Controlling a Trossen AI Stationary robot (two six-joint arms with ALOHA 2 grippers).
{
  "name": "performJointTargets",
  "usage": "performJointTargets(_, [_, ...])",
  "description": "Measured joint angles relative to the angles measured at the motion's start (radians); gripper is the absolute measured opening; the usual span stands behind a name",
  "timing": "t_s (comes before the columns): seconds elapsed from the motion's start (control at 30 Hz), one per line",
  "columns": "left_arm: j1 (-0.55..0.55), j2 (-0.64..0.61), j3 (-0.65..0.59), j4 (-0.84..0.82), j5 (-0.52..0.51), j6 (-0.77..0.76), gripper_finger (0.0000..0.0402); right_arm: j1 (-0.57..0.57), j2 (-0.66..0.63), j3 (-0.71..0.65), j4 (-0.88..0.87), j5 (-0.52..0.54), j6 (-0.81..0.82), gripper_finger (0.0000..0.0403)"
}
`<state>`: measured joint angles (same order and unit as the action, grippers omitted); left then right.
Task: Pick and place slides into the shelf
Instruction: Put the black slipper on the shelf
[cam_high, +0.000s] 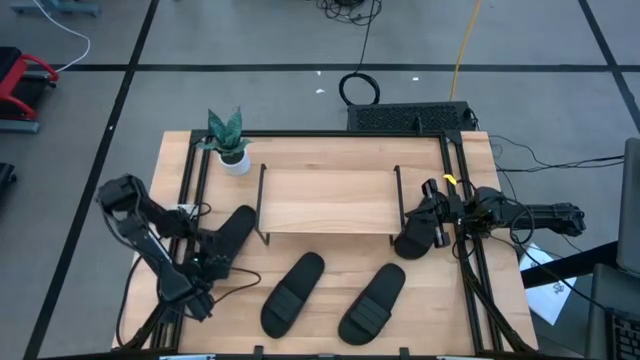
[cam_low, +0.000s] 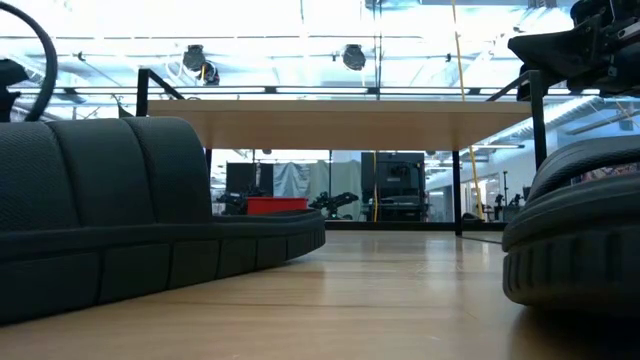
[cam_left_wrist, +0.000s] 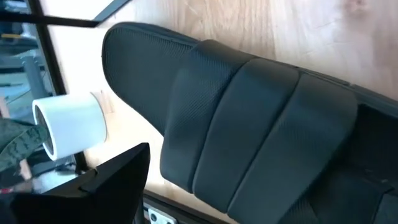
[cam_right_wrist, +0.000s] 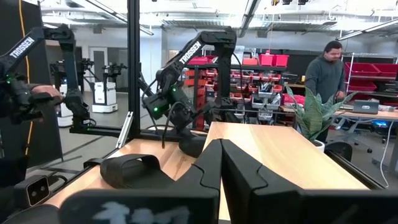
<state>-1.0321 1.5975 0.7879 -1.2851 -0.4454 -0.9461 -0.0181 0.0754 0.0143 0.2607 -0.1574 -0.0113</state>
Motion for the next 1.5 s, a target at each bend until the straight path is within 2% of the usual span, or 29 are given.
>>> performJointTargets(0.2, [-0.002,0.088,0.003,0.008,-0.006,-0.084,0.0379,0.000,0.001,0.000,0.000,0.000,0.000,0.0000])
performJointTargets(0.33, [-0.003,0.133,0.005,0.042,-0.009,-0.071,0.0341,0.000,0.002,0.000,0.000,0.000,0.000,0.0000])
performJointTargets(0.43, [-0.005,0.149,0.004,0.068,-0.005,-0.061,0.0277,0.000,0.002,0.000,0.000,0.000,0.000,0.0000])
performJointTargets(0.5, [-0.005,0.149,0.004,0.077,0.010,-0.085,0.0221,0.000,0.002,0.000,0.001,0.000,0.000,0.0000])
performJointTargets(0.67, [0.000,0.137,-0.003,0.058,0.085,-0.215,0.0056,0.000,0.002,0.000,0.001,-0.002,0.000,0.0000])
performJointTargets(0.73, [-0.001,0.129,-0.002,0.033,0.116,-0.259,0.0018,0.000,0.002,0.000,0.001,-0.003,0.000,0.0000])
performJointTargets(0.97, [-0.001,0.130,0.037,-0.143,0.174,-0.394,0.0004,0.000,0.002,0.000,0.007,-0.003,-0.001,0.0000])
performJointTargets(1.07, [-0.002,0.130,0.087,-0.283,0.138,-0.428,0.0003,0.000,0.002,0.000,0.009,-0.003,-0.005,0.0000])
performJointTargets(1.23, [0.015,0.114,0.145,-0.281,0.025,-0.382,0.0002,0.000,0.002,0.000,0.009,-0.003,-0.007,0.0000])
performJointTargets(1.5, [0.064,0.114,0.204,-0.286,-0.059,-0.302,0.0001,0.000,0.002,0.000,0.012,-0.003,-0.008,0.0000])
